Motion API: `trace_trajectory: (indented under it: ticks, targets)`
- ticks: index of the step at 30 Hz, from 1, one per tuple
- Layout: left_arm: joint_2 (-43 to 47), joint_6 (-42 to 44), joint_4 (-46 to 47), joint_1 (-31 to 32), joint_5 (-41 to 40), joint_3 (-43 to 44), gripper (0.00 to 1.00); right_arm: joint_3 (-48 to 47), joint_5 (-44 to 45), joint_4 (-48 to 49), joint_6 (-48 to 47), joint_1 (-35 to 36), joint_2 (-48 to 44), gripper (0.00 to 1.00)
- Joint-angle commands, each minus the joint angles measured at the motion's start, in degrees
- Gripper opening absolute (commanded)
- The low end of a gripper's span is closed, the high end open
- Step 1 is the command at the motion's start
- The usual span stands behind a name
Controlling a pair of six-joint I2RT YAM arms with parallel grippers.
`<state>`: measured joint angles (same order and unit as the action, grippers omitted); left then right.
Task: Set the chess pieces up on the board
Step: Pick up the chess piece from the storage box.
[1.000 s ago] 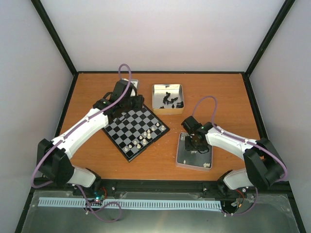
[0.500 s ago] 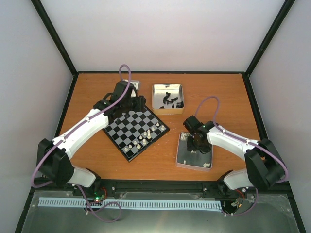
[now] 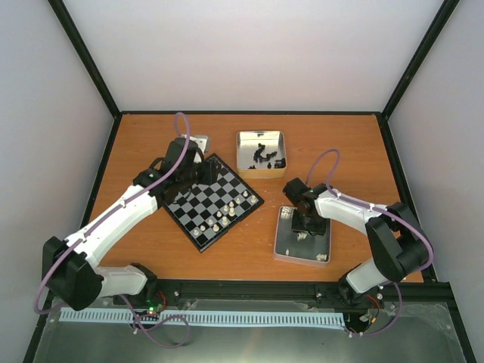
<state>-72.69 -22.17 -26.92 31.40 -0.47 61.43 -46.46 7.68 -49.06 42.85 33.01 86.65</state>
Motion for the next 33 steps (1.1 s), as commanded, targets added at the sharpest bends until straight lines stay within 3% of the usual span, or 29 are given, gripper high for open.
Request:
trace_trajectory:
  ticks: [1, 10, 16, 22, 33]
  targets:
    - [3.11, -1.03, 1.40, -0.11, 0.86, -1.88, 0.50, -0.52, -2.09, 0.99, -1.85, 0.71, 0.33, 0.54]
    - [3.43, -0.77, 2.46, -0.11, 1.97, -3.10, 0.50, 5.38, -5.26, -0.51, 0.29, 1.29, -3.70, 0.52]
    - [3.18, -0.60, 2.85, -0.10, 2.70, -3.26, 0.50, 6.12, -9.22, 1.22, -0.88, 1.35, -2.95, 0.41]
    - [3.19, -0.41, 2.81, -0.11, 2.49, -3.15, 0.50, 6.07, -10.51, -0.28, -2.82, 2.19, -3.00, 0.43]
    - [3.08, -1.05, 3.05, -0.11, 3.11, -3.46, 0.50, 5.61, -9.15, 0.05, -4.27, 2.47, -2.22, 0.18]
